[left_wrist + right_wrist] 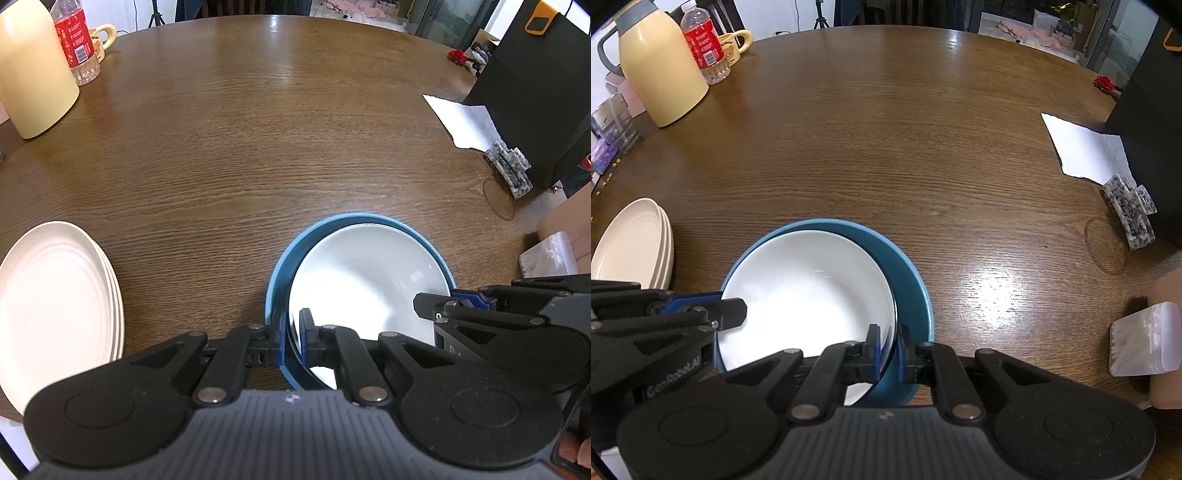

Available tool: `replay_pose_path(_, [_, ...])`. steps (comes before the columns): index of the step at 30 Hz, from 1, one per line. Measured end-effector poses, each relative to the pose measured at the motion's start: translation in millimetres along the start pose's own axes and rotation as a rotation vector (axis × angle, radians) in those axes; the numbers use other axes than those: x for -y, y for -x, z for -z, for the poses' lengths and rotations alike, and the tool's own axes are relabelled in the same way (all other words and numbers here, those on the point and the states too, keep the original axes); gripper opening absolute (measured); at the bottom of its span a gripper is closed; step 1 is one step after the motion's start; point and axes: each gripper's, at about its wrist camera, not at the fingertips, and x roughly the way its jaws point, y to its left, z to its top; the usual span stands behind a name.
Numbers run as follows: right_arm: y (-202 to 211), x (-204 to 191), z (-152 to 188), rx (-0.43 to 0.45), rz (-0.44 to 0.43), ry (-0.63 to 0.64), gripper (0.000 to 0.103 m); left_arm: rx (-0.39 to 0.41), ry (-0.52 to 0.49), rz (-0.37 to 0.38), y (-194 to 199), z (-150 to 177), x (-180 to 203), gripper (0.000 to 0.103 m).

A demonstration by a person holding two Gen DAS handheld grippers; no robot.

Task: Organize plates and bowls
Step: 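Open both grippers to release the small white bowl inside the blue bowl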

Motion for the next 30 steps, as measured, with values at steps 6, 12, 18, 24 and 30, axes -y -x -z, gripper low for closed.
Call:
replay_pose_path(6, [1, 5, 1, 0.005, -0.028, -0.019, 0.015, 0.022, 0.009, 0.014, 7, 1, -3, 0.009])
replay_pose_path(12, [16, 11, 4, 0.044, -0.068, -0.046, 0.022, 0.06, 0.022, 0.008, 21, 1, -8, 0.029])
replay_pose_path(18, [41, 27, 18, 0.103, -0.118, -0.106, 0.053, 0.155, 0.03, 0.013, 48, 11, -19, 0.068])
replay_pose_path(24, [65, 39, 44, 0.175, -0.139, -0.147, 0.094, 0.277, 0.031, 0.013, 74, 33, -24, 0.103])
replay_pose_path(30, [88, 38, 76, 0.243, -0.124, -0.147, 0.103, 0.357, 0.058, 0.062, 95, 63, -27, 0.103])
